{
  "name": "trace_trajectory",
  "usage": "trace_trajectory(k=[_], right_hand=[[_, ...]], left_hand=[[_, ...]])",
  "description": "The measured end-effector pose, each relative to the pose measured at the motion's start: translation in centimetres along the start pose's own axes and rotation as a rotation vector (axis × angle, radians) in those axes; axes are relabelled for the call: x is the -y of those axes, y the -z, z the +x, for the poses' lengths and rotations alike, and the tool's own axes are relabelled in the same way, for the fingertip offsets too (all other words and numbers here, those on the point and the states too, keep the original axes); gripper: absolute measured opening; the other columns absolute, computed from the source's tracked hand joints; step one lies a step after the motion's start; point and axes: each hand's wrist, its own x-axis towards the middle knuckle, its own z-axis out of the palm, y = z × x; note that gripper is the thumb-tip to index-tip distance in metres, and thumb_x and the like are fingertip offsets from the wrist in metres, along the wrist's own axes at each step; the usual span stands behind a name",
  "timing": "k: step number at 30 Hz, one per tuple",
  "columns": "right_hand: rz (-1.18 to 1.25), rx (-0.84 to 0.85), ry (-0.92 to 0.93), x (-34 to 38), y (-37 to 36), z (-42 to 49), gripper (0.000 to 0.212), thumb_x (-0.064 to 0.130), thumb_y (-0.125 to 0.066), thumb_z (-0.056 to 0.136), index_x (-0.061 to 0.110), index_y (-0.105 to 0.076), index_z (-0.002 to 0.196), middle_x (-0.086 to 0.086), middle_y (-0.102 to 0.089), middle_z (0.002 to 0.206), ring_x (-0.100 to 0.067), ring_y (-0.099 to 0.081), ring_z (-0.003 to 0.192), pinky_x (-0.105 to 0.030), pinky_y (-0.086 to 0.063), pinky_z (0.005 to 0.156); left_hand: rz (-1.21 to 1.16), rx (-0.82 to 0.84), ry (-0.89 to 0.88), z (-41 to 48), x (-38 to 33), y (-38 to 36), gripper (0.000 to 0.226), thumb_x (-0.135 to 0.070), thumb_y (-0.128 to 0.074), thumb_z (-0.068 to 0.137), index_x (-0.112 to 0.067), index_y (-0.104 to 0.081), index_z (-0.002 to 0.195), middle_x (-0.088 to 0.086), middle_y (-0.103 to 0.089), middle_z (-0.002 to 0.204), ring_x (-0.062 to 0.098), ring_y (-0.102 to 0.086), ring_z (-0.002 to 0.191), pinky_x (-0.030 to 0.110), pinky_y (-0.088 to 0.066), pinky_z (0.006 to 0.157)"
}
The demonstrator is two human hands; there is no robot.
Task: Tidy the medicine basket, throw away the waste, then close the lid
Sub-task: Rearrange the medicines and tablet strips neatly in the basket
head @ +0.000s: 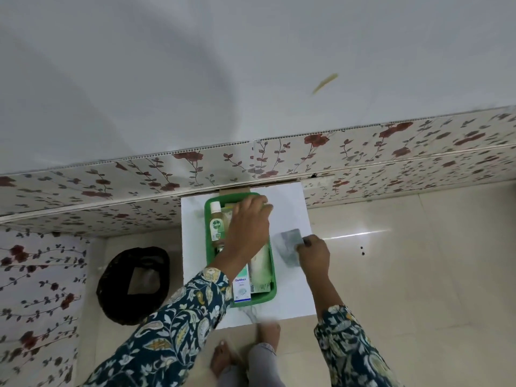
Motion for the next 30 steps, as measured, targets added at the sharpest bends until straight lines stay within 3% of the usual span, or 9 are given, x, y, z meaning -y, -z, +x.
trace_trajectory(k=[2, 4, 6, 10, 13, 16, 19, 25, 30], right_hand=[[0.144, -0.049, 0.053, 1.7, 1.2, 0.1, 0.013, -0.002, -0.049, 0.084, -0.006, -0.061, 0.090, -0.016, -0.060, 0.083, -0.021, -0.052, 0.070, -0.020, -0.036, 0.050], [0.262, -0.088, 0.112, 3.7, 1.8, 0.4, 0.007, 0.001, -0.050, 0.086, 0.002, -0.057, 0.087, -0.013, -0.059, 0.089, -0.023, -0.055, 0.081, -0.024, -0.041, 0.057], [0.305, -0.105, 0.163, 5.6, 1.9, 0.8, 0.007, 0.003, -0.050, 0.087, 0.008, -0.053, 0.084, -0.011, -0.059, 0.089, -0.024, -0.054, 0.083, -0.029, -0.045, 0.067], [0.273, -0.110, 0.225, 8.2, 1.8, 1.6, 0.008, 0.006, -0.051, 0.089, 0.003, -0.057, 0.094, -0.007, -0.058, 0.089, -0.022, -0.053, 0.082, -0.027, -0.040, 0.070], [0.234, -0.113, 0.234, 8.6, 1.4, 2.3, 0.011, 0.006, -0.051, 0.089, 0.001, -0.057, 0.096, -0.007, -0.057, 0.089, -0.022, -0.053, 0.082, -0.027, -0.039, 0.068], [0.238, -0.105, 0.237, 8.4, 1.4, 2.9, 0.010, 0.006, -0.051, 0.088, 0.003, -0.058, 0.095, -0.007, -0.058, 0.088, -0.023, -0.053, 0.081, -0.026, -0.038, 0.068], [0.242, -0.099, 0.236, 7.7, 1.5, 3.0, 0.010, 0.006, -0.050, 0.088, 0.003, -0.058, 0.094, -0.006, -0.058, 0.086, -0.023, -0.052, 0.079, -0.024, -0.037, 0.060], [0.300, -0.093, 0.202, 6.3, 1.8, 2.3, 0.007, 0.006, -0.050, 0.089, 0.012, -0.052, 0.086, -0.005, -0.057, 0.087, -0.022, -0.053, 0.082, -0.027, -0.041, 0.071], [0.376, -0.105, 0.217, 6.0, 2.5, 0.9, 0.012, 0.006, -0.052, 0.089, 0.003, -0.058, 0.098, -0.004, -0.057, 0.091, -0.018, -0.052, 0.084, -0.016, -0.037, 0.057]], left_hand=[[-0.095, -0.059, 0.158, 1.2, 1.7, 1.1, 0.028, -0.002, -0.048, 0.085, -0.006, -0.062, 0.109, 0.012, -0.062, 0.117, 0.031, -0.051, 0.112, 0.043, -0.042, 0.091], [-0.141, -0.060, 0.326, 2.5, 3.8, 1.8, 0.028, -0.010, -0.045, 0.091, -0.006, -0.060, 0.113, 0.013, -0.060, 0.119, 0.031, -0.048, 0.114, 0.043, -0.039, 0.094], [-0.098, 0.091, 0.436, 4.0, 5.4, 1.9, 0.032, -0.024, -0.041, 0.094, -0.007, -0.058, 0.116, 0.014, -0.059, 0.121, 0.032, -0.047, 0.116, 0.043, -0.036, 0.097], [-0.007, 0.416, 0.666, 7.2, 5.8, 1.8, 0.051, -0.052, -0.047, 0.085, -0.011, -0.058, 0.112, 0.013, -0.059, 0.124, 0.032, -0.051, 0.116, 0.041, -0.036, 0.100], [-0.013, 0.552, 0.739, 9.2, 5.3, 1.0, 0.035, -0.048, -0.047, 0.082, -0.017, -0.059, 0.094, 0.005, -0.062, 0.109, 0.027, -0.054, 0.109, 0.041, -0.034, 0.100], [-0.020, 0.628, 0.778, 10.7, 5.2, 0.0, 0.036, -0.043, -0.046, 0.083, -0.014, -0.060, 0.099, 0.006, -0.058, 0.101, 0.028, -0.052, 0.108, 0.046, -0.032, 0.098], [0.075, 0.696, 0.812, 11.5, 5.0, -0.7, 0.034, -0.037, -0.047, 0.083, -0.012, -0.061, 0.100, 0.008, -0.062, 0.104, 0.028, -0.053, 0.099, 0.046, -0.035, 0.082], [0.052, 0.634, 0.853, 11.6, 4.7, -1.4, 0.024, -0.033, -0.047, 0.080, -0.014, -0.060, 0.087, 0.007, -0.056, 0.087, 0.025, -0.053, 0.092, 0.047, -0.030, 0.076], [-0.010, 0.458, 0.831, 10.4, 4.8, -0.1, 0.035, -0.045, -0.050, 0.079, -0.015, -0.063, 0.093, 0.004, -0.060, 0.092, 0.024, -0.054, 0.092, 0.037, -0.035, 0.080]])
